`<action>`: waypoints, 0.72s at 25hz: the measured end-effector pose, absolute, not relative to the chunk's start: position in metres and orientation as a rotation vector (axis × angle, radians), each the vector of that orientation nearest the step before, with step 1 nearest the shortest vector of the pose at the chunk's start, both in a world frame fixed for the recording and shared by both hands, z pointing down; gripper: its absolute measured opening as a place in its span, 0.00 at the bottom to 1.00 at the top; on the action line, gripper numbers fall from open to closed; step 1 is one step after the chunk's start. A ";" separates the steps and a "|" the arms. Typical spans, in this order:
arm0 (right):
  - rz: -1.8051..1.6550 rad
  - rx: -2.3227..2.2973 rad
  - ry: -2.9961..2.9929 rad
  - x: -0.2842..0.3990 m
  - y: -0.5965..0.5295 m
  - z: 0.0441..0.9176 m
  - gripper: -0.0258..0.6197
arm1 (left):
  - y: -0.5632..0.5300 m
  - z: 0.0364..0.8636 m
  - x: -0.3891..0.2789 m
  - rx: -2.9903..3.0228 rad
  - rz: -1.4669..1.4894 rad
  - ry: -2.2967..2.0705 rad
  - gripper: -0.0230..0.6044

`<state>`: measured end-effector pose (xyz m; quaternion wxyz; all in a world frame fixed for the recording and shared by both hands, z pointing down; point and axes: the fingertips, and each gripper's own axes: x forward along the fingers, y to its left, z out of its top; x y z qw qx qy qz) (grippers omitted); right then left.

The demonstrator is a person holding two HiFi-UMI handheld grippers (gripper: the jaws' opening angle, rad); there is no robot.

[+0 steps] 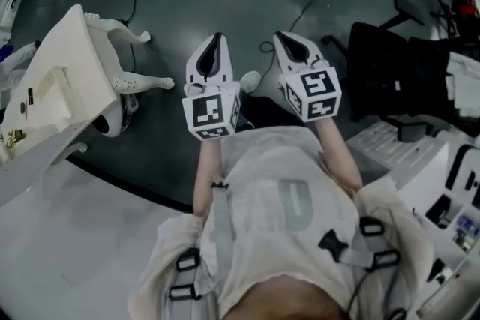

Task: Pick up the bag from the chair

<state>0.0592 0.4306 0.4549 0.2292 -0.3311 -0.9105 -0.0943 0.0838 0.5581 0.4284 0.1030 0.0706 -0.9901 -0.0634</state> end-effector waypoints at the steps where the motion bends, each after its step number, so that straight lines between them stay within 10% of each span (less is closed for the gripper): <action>1: -0.251 -0.911 -2.503 0.052 0.436 0.455 0.05 | 0.566 0.428 0.077 0.185 -0.198 -2.922 0.05; 18: -0.170 -0.933 -2.553 0.059 0.368 0.438 0.05 | 0.513 0.398 0.069 0.197 -0.180 -2.924 0.05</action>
